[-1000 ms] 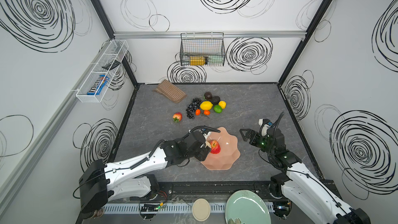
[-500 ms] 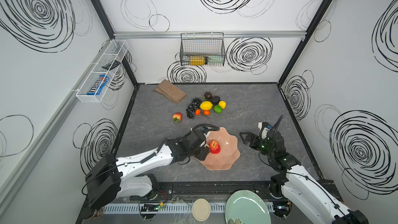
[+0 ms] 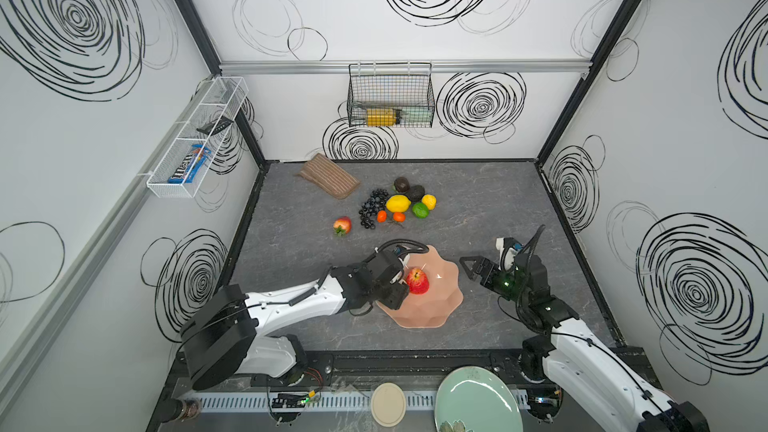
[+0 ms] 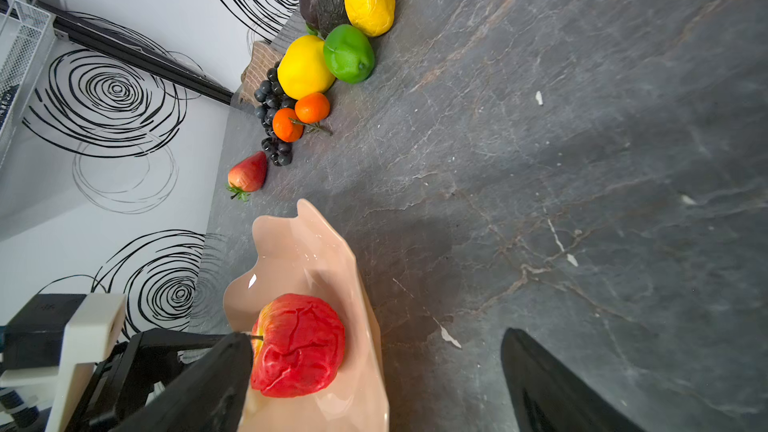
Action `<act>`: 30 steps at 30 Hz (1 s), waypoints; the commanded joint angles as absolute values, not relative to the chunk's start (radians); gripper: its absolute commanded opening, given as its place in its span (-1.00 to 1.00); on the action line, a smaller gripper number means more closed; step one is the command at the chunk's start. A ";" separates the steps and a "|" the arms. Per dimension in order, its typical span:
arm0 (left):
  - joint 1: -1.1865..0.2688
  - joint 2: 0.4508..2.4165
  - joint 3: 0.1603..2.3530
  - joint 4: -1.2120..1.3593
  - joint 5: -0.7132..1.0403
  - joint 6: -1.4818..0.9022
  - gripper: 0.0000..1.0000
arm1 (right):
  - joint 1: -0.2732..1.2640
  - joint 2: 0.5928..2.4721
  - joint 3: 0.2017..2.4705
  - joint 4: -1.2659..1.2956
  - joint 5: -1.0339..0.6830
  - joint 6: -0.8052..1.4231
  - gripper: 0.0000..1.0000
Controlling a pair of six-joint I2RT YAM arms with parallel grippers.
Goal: Place and organize the fake fruits in the fruit bowl
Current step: 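Lower the cream pear into the bowl beside the apple with the left gripper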
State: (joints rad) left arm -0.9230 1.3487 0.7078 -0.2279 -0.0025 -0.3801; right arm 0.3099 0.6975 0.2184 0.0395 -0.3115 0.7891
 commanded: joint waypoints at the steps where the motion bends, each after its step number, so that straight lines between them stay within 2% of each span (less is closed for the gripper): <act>1: -0.929 1.378 0.735 -0.188 0.012 -0.388 0.29 | 0.306 0.695 0.207 0.066 -0.327 0.802 0.95; 16: -0.953 1.445 0.794 -0.207 0.074 -0.375 0.32 | 0.301 0.705 0.201 0.080 -0.324 0.808 0.95; 26: -0.950 1.486 0.807 -0.219 0.085 -0.372 0.40 | 0.300 0.716 0.206 0.088 -0.325 0.808 0.95; 30: -0.950 1.486 0.814 -0.225 0.080 -0.371 0.49 | 0.299 0.719 0.205 0.091 -0.325 0.808 0.95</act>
State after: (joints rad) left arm -0.9485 1.4796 0.7883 -0.2165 0.0776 -0.3805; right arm 0.3031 0.7162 0.2104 0.0635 -0.3183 0.8043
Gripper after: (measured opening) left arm 0.736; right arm 0.975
